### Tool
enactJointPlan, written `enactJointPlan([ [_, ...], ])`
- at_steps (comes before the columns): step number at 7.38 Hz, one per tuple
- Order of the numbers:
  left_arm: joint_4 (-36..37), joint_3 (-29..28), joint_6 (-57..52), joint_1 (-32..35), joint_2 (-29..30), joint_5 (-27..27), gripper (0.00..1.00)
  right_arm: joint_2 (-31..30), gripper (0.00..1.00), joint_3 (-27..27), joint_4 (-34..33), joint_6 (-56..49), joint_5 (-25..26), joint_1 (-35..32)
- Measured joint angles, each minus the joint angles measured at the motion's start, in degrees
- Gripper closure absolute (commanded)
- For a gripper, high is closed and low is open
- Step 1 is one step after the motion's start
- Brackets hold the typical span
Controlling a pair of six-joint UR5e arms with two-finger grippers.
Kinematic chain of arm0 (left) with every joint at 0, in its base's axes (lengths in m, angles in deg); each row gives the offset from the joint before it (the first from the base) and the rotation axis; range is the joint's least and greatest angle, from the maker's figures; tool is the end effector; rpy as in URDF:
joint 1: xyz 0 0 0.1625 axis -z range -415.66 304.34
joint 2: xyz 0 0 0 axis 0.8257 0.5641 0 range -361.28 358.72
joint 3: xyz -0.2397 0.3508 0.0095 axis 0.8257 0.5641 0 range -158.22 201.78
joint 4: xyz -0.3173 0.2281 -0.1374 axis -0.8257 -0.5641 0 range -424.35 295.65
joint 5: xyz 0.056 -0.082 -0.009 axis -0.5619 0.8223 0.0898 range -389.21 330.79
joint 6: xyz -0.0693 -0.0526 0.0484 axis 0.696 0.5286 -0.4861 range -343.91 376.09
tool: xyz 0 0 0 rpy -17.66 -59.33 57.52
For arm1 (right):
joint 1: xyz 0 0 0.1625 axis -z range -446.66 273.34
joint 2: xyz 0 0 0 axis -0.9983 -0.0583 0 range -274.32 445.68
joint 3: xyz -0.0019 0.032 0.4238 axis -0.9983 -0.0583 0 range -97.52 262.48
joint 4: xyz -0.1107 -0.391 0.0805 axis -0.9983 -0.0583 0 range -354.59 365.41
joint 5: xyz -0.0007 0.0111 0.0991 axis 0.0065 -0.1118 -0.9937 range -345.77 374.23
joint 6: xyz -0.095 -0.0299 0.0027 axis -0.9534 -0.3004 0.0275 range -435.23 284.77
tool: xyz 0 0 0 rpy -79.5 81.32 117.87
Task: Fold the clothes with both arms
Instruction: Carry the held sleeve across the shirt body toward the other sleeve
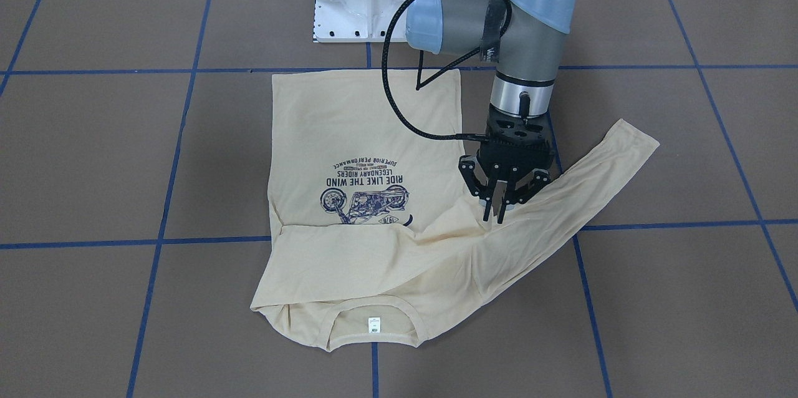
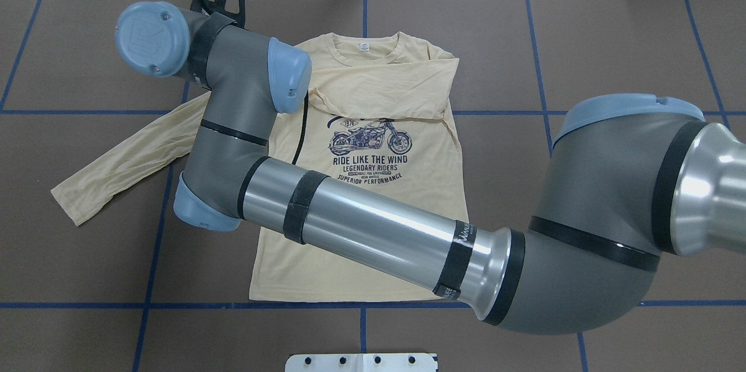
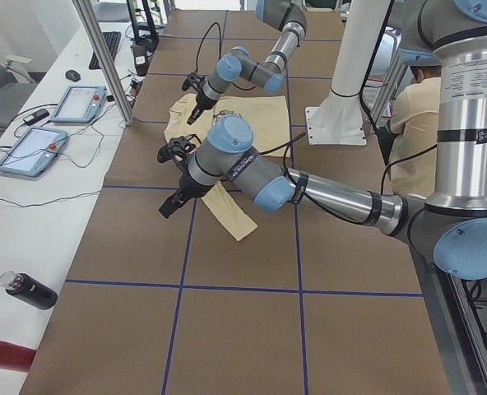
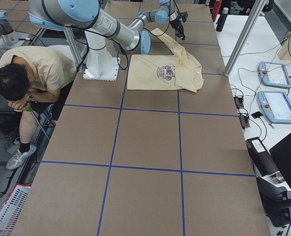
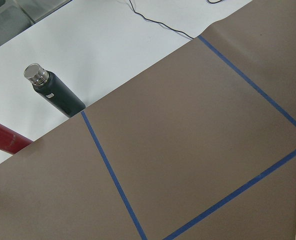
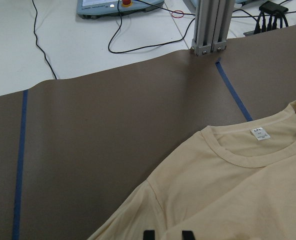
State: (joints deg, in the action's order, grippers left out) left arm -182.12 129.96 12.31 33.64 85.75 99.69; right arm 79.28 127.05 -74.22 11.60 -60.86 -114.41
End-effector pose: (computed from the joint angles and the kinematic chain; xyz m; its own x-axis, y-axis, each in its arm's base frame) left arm -0.0650 -0.4830 0.4728 0.7706 0.4850 -0.4134 -0.0601 0.7012 0.7105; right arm -0.6949 -0.5454 -0.0435 0.6194 0.2655 0.7388 -0.5872 0.7813 0.2116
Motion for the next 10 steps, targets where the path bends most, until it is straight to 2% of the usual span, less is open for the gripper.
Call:
enactJointPlan([
  [3, 0.0, 0.1, 0.2, 0.0, 0.0, 0.0, 0.0, 2.0, 0.01, -0.2, -0.7, 0.5, -3.0, -0.6],
  [4, 0.0, 0.0, 0.3, 0.0, 0.0, 0.0, 0.0, 1.8, 0.01, 1.1, -3.5, -0.9, -5.7, -1.7],
  [5, 0.0, 0.0, 0.3, -0.5, 0.0, 0.0, 0.0, 0.2, 0.01, 5.1, -8.6, -3.7, -9.2, -3.5],
  [7, -0.5, -0.2, 1.4, -4.9, -0.1, 0.0, 0.0, -10.5, 0.01, 21.0, -16.2, -13.3, -17.9, -9.0],
  [9, -2.6, -0.3, 7.9, -10.9, -1.0, -0.5, 0.0, -24.9, 0.01, 37.4, -17.7, -24.3, -25.7, -15.6],
  [10, -6.1, -0.5, 13.3, -14.1, -2.8, -0.8, 0.0, -34.2, 0.01, 46.9, -17.9, -31.2, -29.8, -19.7],
])
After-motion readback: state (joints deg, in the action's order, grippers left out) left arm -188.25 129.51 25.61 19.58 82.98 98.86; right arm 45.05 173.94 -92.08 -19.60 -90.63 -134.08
